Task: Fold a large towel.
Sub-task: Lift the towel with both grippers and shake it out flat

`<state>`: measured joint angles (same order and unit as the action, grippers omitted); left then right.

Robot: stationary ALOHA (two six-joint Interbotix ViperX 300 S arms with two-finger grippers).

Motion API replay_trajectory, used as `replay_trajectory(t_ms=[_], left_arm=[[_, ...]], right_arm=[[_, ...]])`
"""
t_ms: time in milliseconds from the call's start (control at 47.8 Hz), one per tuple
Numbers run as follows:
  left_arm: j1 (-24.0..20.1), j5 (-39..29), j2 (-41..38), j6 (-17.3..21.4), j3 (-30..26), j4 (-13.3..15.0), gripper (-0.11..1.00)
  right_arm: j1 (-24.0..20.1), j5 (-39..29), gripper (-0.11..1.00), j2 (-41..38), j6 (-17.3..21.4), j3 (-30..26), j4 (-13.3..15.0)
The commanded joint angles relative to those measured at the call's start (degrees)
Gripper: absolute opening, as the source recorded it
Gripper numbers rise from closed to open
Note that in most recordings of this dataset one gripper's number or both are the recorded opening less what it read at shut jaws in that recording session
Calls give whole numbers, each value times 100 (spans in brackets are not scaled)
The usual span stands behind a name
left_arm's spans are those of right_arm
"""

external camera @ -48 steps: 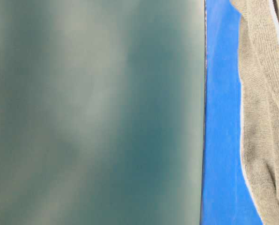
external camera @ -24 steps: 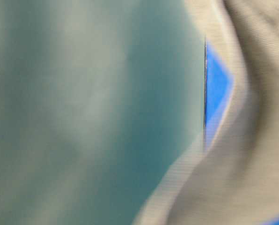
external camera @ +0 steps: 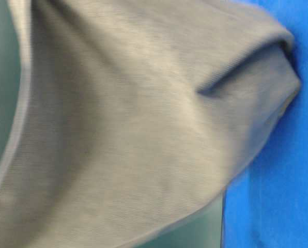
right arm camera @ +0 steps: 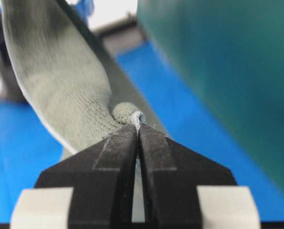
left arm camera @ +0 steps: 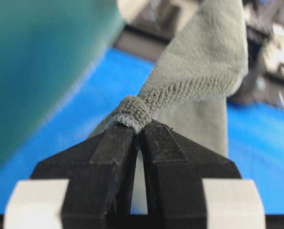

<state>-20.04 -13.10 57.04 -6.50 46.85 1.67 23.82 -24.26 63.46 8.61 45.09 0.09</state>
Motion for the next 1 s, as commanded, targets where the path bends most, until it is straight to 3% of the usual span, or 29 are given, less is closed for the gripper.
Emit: replay_trajectory(t_ms=[0,293,418,586,690,795,878,983], left_arm=[[-167,26,-114,123,-571,-9,1],[-765,105,-853,896,-1661,-18,1],[-1063,114,-1283,905,-1942,0,1],[-800,-44,-1362,879,-1978,18,1],[-387,-519,-1151,817,-1942,35,1],[53,-1116,-905,519,-1925,53,1],[396,-1608,-738,62,-1925,62,1],[984,-2162,-606,-791,-1942,62,1]], right_arm=[[264,290,1,-62,0,-466,26],[1362,844,1,-519,-44,-1063,114],[1951,835,1,-879,-26,-1301,158],[1890,422,1,-958,18,-1459,53],[1652,-229,1,-835,26,-1521,-229],[1345,-984,1,-729,18,-1591,-756],[1090,-1450,1,-659,9,-1644,-1187],[703,-1942,1,-606,-62,-1714,-1740]])
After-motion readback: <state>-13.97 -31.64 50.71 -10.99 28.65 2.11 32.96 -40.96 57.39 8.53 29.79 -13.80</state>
